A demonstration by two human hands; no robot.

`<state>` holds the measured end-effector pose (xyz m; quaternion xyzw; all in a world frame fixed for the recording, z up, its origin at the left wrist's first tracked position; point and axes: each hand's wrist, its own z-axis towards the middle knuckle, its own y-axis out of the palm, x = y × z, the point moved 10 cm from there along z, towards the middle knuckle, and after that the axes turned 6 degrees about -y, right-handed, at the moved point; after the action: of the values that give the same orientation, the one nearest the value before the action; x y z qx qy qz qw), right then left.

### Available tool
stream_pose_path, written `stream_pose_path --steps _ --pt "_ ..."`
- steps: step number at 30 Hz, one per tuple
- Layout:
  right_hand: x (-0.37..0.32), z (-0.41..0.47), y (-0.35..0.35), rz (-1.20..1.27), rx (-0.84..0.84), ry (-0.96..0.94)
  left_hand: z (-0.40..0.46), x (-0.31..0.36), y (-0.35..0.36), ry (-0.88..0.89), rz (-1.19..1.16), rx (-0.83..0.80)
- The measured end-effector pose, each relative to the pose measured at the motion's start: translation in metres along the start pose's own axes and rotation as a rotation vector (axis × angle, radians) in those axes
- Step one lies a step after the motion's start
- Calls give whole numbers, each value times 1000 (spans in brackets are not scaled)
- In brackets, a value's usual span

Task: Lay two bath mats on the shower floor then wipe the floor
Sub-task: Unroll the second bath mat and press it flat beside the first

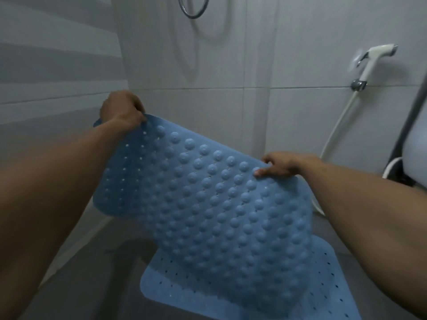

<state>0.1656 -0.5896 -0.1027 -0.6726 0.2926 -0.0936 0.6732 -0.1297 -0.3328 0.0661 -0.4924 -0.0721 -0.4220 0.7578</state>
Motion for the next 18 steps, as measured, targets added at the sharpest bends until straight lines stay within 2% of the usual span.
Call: stream_pose_path --steps 2,5,6,8,12,18 --pt "15 -11 7 47 -7 57 -7 -30 13 -39 2 -61" --pt "42 -49 59 -136 -322 206 -20 -69 33 -68 8 -148" --pt "52 -63 73 -220 -376 253 -23 -81 37 -72 3 -161" --pt "57 -75 79 -284 -314 288 -26 -105 43 -92 -11 -176" --pt "31 -76 57 -247 -117 273 -24 -135 35 -121 -39 -146" --pt "-7 -94 28 -293 -96 346 -21 -135 29 -39 28 -165"
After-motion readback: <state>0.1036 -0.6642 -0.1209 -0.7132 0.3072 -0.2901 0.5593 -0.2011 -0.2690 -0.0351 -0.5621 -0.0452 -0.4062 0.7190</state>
